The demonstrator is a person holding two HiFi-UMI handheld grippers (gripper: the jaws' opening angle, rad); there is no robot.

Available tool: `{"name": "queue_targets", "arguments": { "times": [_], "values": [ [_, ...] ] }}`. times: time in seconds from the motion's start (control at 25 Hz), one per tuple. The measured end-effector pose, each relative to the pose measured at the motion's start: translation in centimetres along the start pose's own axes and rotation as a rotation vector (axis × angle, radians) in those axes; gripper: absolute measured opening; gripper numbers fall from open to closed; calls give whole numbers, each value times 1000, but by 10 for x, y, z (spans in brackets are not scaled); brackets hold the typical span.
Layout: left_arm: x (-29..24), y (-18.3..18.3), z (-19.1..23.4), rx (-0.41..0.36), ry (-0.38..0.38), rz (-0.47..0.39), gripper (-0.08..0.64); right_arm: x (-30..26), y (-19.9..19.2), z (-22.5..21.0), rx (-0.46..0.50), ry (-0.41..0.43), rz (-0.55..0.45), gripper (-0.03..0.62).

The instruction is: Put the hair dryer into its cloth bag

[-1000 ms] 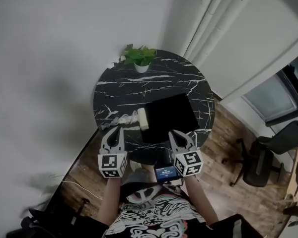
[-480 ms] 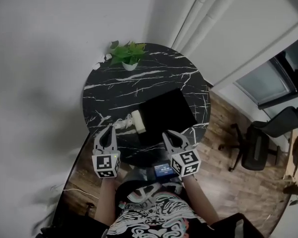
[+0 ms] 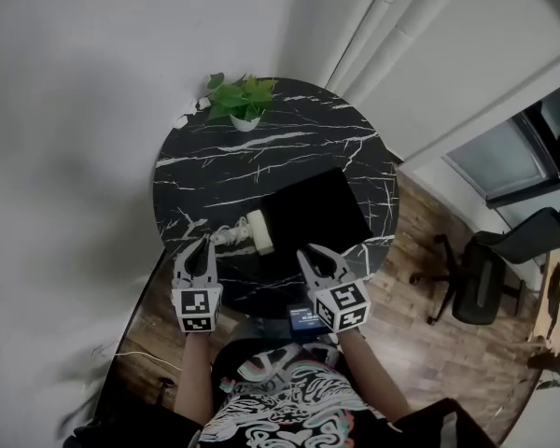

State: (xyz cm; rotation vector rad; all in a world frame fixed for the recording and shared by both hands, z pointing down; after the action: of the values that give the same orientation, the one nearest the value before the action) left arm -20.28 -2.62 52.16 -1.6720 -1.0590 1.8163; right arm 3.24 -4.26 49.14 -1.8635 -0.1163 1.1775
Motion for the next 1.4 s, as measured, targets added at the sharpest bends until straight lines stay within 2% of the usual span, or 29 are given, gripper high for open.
{"name": "queue_targets", "arguments": {
  "times": [0.32, 0.44, 0.52, 0.6, 0.92, 1.2, 1.4],
  "values": [
    [-23, -21, 0, -144, -18, 133, 23, -35, -1, 2, 5, 51, 81, 25],
    [-35, -25, 1, -209, -42, 179, 122, -54, 1, 3, 13, 70, 109, 26],
    [-41, -29, 1, -245, -47, 202, 136, -64, -2, 7, 22, 82, 140, 59],
    [-47, -32, 4, -265, -51, 222, 153, -74, -5, 9, 33, 87, 168, 114],
    [-73, -54, 5, -354, -126, 333, 265, -104, -15, 5, 30, 97, 250, 152],
    [-84, -63, 0, -384, -183, 358, 282, -111, -20, 3, 3, 101, 250, 152],
    [-89, -67, 0, -422, -191, 384, 284, -113, -21, 4, -38, 150, 267, 145]
  ]
}}
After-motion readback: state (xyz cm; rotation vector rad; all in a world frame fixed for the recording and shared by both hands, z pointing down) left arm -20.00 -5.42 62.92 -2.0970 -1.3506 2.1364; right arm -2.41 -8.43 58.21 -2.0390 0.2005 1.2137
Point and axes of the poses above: the fingertips, and each gripper's own axes: x backward along the fingers, z to its left, y out of its top, the point moved 4 cm from there along x, backward along the fingers, and after that the axes turned 14 degrees about z, right-handed, at the moved point
